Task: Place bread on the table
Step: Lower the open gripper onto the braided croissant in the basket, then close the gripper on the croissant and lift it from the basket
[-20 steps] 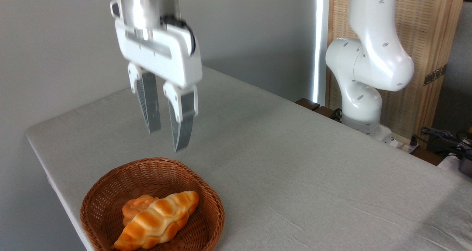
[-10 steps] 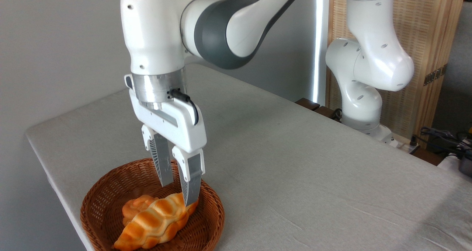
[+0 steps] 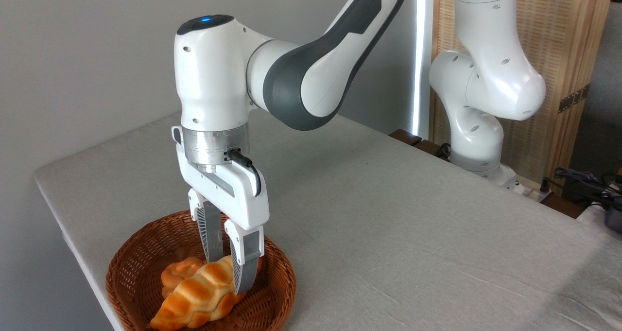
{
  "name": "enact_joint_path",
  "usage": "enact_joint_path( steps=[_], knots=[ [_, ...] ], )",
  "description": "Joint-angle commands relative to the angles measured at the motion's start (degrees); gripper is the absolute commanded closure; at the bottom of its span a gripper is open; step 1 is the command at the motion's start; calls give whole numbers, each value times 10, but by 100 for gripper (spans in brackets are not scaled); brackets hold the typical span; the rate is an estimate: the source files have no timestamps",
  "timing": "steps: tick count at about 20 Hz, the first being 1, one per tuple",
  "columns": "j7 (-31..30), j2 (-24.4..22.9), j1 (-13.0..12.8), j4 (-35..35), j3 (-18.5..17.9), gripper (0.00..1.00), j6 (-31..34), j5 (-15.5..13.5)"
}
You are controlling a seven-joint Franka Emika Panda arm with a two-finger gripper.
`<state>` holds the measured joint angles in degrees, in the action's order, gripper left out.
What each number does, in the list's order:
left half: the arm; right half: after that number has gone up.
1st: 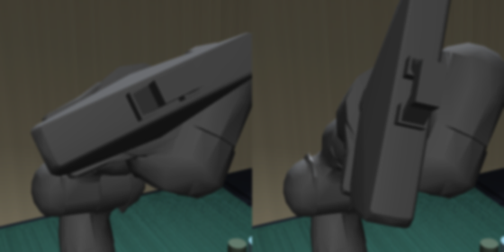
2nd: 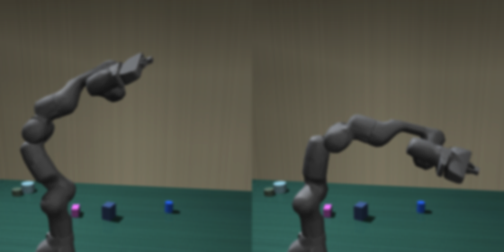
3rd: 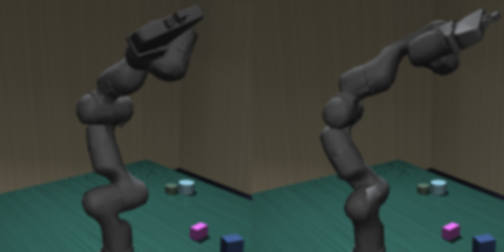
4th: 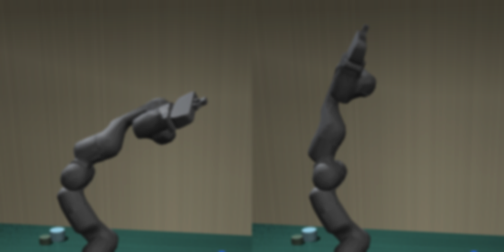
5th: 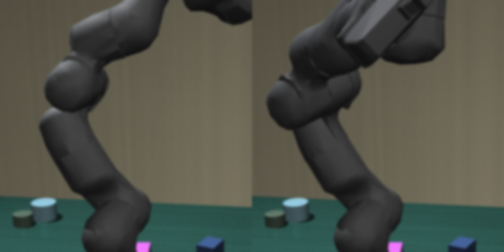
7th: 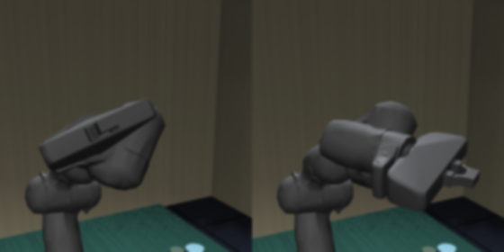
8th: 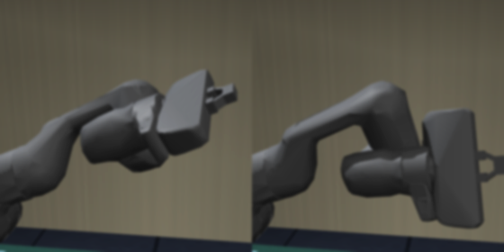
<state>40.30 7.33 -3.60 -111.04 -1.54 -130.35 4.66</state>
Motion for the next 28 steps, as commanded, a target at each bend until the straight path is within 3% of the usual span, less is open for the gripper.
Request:
enact_joint_path(
  steps=[1,16,21,25,28],
  knots=[
    [11,-11,0,-9,0,85,-12,5],
    [10,-11,0,-9,0,87,-11,5],
    [10,-42,1,-2,-7,87,-5,16],
    [12,-67,1,29,-16,87,44,25],
    [71,-108,1,27,-16,87,129,59]
  ],
)
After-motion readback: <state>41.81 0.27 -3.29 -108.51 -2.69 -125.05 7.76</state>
